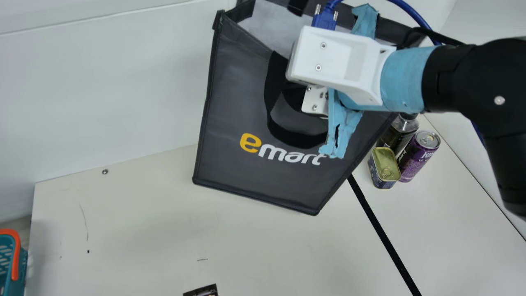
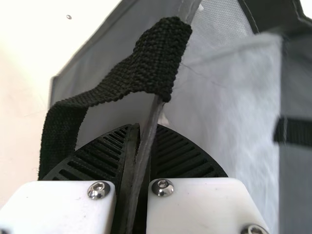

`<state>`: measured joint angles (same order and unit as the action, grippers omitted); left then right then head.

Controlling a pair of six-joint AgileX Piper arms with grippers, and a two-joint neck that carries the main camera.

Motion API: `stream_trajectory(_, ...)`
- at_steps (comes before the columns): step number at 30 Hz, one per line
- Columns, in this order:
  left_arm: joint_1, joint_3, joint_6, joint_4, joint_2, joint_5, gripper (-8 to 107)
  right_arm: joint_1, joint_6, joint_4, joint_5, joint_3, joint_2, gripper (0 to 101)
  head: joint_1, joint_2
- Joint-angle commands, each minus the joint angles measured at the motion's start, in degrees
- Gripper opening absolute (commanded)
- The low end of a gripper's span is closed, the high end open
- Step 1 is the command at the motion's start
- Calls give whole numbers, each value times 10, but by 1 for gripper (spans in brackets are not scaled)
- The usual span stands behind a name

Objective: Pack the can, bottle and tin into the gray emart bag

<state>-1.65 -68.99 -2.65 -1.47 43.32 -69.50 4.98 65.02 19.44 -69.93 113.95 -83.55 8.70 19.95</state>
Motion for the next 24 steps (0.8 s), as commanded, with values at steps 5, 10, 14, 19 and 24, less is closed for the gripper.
stream_trajectory(5,0,0,0,0,0,0,90,18,-12,-14,0,-23,24,0,13,0)
stream_trajectory(10,0,0,0,0,0,0,90,31,-22,-25,0,-44,41,0,13,0)
stream_trajectory(14,0,0,0,0,0,0,90,44,-32,-33,0,-61,52,0,13,0)
stream_trajectory(19,0,0,0,0,0,0,90,62,-45,-42,0,-83,64,0,13,0)
stream_trajectory(24,0,0,0,0,0,0,90,80,-59,-50,0,-105,74,0,13,0)
